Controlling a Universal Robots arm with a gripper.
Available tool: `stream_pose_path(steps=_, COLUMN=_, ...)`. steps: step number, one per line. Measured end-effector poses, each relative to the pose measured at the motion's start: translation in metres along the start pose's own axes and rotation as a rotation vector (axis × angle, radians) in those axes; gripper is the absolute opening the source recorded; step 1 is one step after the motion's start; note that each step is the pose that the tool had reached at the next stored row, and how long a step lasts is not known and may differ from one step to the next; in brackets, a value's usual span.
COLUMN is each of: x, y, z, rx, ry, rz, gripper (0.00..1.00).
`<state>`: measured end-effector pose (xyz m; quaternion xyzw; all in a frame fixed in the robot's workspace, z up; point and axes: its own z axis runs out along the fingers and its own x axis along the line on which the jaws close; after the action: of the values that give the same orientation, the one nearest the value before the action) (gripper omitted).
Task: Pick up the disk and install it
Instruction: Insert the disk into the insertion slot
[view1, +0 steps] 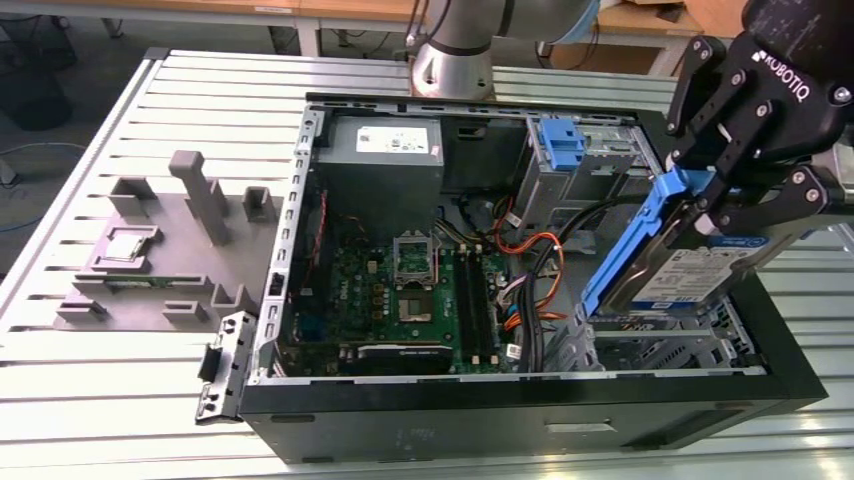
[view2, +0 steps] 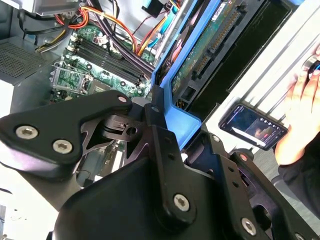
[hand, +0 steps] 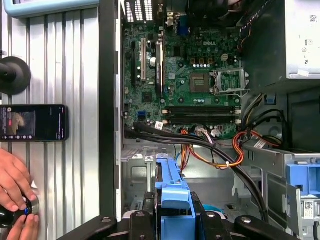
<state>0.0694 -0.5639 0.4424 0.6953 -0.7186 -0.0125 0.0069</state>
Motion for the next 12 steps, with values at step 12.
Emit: stream_pose_path(steps=12, x=0.0001, y=-0.0035, z=0.0066, rx=-0.0001, ry=0.0, rz=0.0, gripper=0.37)
